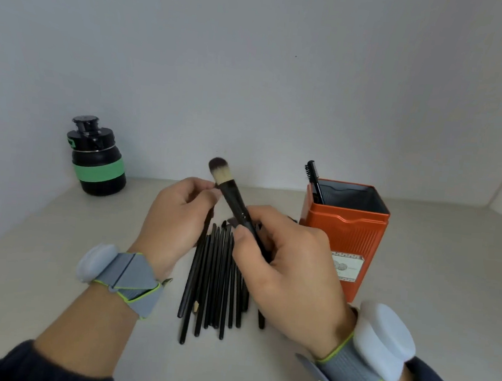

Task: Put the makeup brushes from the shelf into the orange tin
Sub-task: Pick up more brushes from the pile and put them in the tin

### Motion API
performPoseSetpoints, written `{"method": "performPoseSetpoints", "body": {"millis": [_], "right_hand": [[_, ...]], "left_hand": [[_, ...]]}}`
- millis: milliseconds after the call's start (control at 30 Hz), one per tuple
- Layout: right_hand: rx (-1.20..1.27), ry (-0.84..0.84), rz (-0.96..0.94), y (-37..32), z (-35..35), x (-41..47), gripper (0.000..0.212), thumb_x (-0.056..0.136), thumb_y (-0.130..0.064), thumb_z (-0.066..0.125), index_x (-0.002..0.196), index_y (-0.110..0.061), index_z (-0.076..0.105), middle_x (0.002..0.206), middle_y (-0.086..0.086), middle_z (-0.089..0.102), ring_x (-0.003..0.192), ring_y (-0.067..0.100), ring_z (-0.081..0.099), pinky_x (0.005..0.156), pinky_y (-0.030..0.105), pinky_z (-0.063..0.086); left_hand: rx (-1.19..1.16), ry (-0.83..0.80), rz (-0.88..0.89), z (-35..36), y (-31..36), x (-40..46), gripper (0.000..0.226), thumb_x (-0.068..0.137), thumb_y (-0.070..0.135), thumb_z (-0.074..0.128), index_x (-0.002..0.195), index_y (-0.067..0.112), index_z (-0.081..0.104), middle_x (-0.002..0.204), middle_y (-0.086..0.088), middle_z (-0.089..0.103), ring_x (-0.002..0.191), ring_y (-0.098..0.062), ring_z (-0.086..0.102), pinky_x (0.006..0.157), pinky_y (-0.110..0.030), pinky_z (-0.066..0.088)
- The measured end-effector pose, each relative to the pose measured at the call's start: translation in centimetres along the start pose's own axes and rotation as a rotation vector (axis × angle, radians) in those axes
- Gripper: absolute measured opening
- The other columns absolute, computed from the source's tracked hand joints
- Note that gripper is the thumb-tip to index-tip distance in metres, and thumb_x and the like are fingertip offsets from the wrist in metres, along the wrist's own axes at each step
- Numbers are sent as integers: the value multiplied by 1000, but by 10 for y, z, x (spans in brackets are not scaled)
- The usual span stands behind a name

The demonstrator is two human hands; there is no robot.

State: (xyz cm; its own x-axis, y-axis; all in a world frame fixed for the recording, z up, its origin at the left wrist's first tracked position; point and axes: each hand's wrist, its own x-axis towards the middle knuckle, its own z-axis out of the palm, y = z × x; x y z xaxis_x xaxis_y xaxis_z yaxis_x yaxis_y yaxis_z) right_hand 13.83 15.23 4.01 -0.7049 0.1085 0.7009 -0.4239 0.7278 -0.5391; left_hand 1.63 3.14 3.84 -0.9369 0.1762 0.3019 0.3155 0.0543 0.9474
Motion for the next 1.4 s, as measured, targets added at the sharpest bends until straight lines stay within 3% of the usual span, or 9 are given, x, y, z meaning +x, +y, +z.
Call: {"method": "performPoseSetpoints", "body": {"millis": [167,367,433,567,700,900,1100,1300,1400], "right_hand": [[182,180,-63,-2,-15,1,11,89,-19,60,93,-23,69,52,-11,42,45,4,40,50,9,30],[284,488,-44,-1,-39,9,20,84,-25,52,98,-27,66,51,14,46,44,32,43,45,42,39],[294,571,-77,0,-47,12,23,85,-21,50,103,-27,63,53,14,48,45,33,43,45,42,38],[368,658,-223,1,-55,14,19,96,-11,41,114,-14,47,69,4,55,51,22,47,51,26,37],[363,707,-284,-1,-56,18,19,101,-12,36,118,-3,35,105,29,58,63,22,52,58,30,40],[274,738,-326,6,-52,20,15,103,-5,35,116,-9,40,91,3,53,69,17,51,63,28,43],[-6,650,-180,17,-43,16,14,103,-29,43,112,-25,53,94,-5,59,84,27,58,73,46,47],[-14,530,-144,24,-39,18,34,98,-14,46,129,-28,46,97,-20,59,84,15,64,74,41,53],[-76,526,-110,25,-37,18,25,98,-20,49,120,-32,49,84,-23,57,79,10,60,75,42,52]], "left_hand": [[-429,-98,3,8,20,-17,23,95,11,57,73,16,64,60,-11,53,36,-16,44,32,-22,33],[-492,-20,173,21,27,-24,12,90,18,55,78,17,58,55,-8,62,37,-19,50,35,-24,40],[-518,41,231,24,31,-25,8,91,21,51,85,15,55,56,-6,64,36,-20,52,36,-26,43],[-635,140,365,32,42,-30,10,99,19,43,93,16,50,60,-3,67,46,-18,63,44,-29,52],[-673,181,510,41,53,-37,11,104,17,35,97,16,44,67,0,70,60,-19,70,57,-36,58],[-534,189,636,62,57,-49,9,102,17,35,100,19,43,85,-6,68,75,-24,73,65,-35,60],[-291,189,616,70,45,-49,11,99,21,44,97,24,54,90,2,72,85,-13,72,80,-31,59],[-137,153,524,74,36,-45,20,100,30,44,95,27,62,83,9,71,75,-2,67,73,-15,50],[-75,124,517,73,32,-46,26,100,39,41,97,29,65,77,12,67,75,-3,66,71,-12,48]]}}
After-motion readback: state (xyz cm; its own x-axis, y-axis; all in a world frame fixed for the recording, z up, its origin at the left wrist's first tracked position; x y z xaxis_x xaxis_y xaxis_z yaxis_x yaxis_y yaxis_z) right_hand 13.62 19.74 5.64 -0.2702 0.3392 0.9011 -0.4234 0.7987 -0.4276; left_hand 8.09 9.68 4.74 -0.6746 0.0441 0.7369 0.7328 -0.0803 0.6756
